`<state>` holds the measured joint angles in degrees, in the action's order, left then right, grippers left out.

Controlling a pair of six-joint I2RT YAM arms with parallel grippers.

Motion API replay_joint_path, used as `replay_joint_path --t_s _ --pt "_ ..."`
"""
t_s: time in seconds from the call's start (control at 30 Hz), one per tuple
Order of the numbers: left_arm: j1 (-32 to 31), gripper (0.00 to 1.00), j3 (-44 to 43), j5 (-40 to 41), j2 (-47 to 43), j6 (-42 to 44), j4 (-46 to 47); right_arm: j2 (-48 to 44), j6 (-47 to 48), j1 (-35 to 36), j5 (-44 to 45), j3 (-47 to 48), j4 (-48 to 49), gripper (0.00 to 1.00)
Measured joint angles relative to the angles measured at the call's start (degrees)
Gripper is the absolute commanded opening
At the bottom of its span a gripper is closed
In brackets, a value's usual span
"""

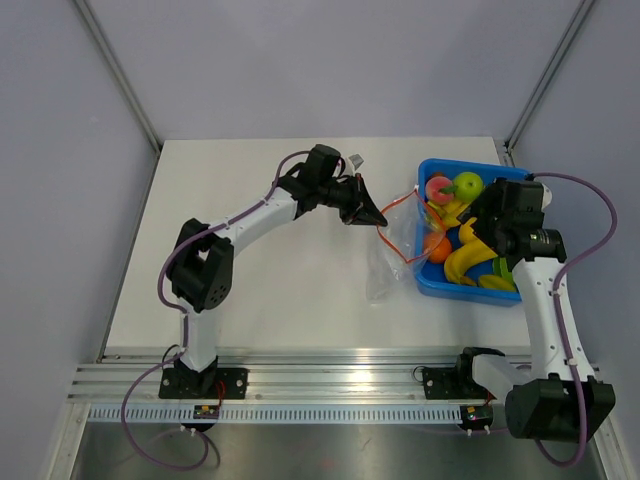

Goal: Place the food in the zip-top bag and seal the zipper
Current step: Pick up the fake fruit from the bin.

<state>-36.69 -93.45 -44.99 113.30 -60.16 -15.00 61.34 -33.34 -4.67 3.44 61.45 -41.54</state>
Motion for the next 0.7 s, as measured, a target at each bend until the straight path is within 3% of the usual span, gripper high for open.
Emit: replay_joint_path --t_s 0.33,0.7 --pt "0.0 0.00 -2.4 3.1 -0.3 4.4 -6.7 -1.7 -0.5 -0.1 7.4 -0.6 -2.8 0.86" --pt "0.0 0.00 -2.4 4.8 -3.2 6.4 -9.1 18.6 -0.1 -3.8 12.2 -0.9 0.6 0.91"
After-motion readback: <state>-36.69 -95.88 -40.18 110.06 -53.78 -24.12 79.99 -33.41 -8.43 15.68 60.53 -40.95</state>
